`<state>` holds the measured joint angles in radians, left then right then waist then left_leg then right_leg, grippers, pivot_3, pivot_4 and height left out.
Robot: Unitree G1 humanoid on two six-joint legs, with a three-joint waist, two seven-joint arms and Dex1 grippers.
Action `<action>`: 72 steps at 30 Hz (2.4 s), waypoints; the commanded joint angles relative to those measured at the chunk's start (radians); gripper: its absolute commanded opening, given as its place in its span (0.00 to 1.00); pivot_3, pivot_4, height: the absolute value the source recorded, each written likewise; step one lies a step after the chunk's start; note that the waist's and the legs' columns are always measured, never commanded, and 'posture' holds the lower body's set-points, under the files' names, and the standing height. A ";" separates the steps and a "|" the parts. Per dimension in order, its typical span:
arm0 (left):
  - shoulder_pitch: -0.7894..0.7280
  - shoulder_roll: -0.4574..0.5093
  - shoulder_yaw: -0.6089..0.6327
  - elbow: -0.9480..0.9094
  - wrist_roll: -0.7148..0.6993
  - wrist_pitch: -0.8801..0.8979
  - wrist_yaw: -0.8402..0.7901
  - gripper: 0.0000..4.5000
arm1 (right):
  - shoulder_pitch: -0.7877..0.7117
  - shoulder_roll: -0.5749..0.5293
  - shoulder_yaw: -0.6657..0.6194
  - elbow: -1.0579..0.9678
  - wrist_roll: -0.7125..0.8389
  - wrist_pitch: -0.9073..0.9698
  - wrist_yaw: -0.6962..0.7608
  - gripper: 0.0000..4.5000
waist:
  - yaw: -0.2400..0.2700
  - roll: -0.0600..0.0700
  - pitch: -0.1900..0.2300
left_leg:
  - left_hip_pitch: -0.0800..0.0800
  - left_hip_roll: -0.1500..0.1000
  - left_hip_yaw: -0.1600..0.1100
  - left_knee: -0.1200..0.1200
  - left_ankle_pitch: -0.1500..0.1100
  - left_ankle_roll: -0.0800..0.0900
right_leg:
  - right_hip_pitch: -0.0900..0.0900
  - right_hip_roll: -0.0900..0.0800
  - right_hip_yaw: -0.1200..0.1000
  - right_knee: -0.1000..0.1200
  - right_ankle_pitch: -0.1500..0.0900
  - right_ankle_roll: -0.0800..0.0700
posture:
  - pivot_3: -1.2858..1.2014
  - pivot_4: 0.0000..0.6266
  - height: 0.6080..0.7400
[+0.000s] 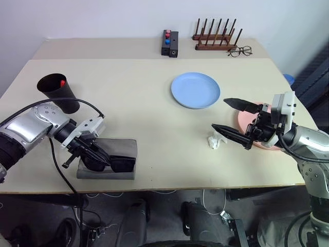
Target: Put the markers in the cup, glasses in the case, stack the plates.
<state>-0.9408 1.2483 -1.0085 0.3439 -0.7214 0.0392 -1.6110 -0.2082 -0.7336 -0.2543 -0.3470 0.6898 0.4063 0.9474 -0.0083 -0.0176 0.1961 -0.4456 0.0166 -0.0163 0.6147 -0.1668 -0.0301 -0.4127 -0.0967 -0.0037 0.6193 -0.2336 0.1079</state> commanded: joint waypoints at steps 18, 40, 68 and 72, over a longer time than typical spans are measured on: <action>0.044 -0.037 0.055 0.021 -0.032 0.046 -0.003 0.99 | -0.033 -0.009 -0.018 -0.004 -0.003 -0.012 -0.007 1.00 | 0.000 0.000 0.000 | 0.000 0.000 0.000 0.000 0.000 0.000 | 0.000 0.000 0.000 0.000 0.000 0.000 | 0.52 0.24 1.00; -0.065 -0.044 0.322 0.055 -0.131 0.253 -0.003 0.25 | -0.039 0.000 0.001 0.006 -0.009 -0.010 -0.002 1.00 | -0.002 0.000 0.000 | 0.000 0.000 0.000 -0.001 0.000 0.000 | 0.000 0.000 0.000 0.000 0.000 0.000 | 0.52 0.24 1.00; 0.183 -0.241 0.610 0.187 0.361 0.050 -0.003 0.01 | -0.031 0.014 0.057 -0.090 0.090 0.020 0.066 1.00 | -0.002 0.000 0.000 | 0.000 0.001 0.000 -0.001 0.000 0.000 | -0.001 -0.001 0.000 0.000 0.000 0.000 | 0.52 0.24 1.00; 0.221 -0.181 0.558 0.109 0.270 0.066 -0.003 0.01 | -0.039 0.014 0.054 -0.081 0.085 0.019 0.059 1.00 | -0.002 0.000 0.000 | 0.000 0.001 0.000 -0.001 0.000 0.000 | -0.001 -0.001 0.000 0.000 0.000 0.000 | 0.52 0.24 1.00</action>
<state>-0.7203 1.0452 -0.4372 0.4929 -0.4058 0.1016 -1.6105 -0.2323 -0.7190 -0.1735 -0.4205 0.7681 0.4362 1.0096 -0.0106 -0.0176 0.1960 -0.4455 0.0182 -0.0160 0.6131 -0.1671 -0.0304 -0.4133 -0.0977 -0.0036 0.6186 -0.2334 0.1075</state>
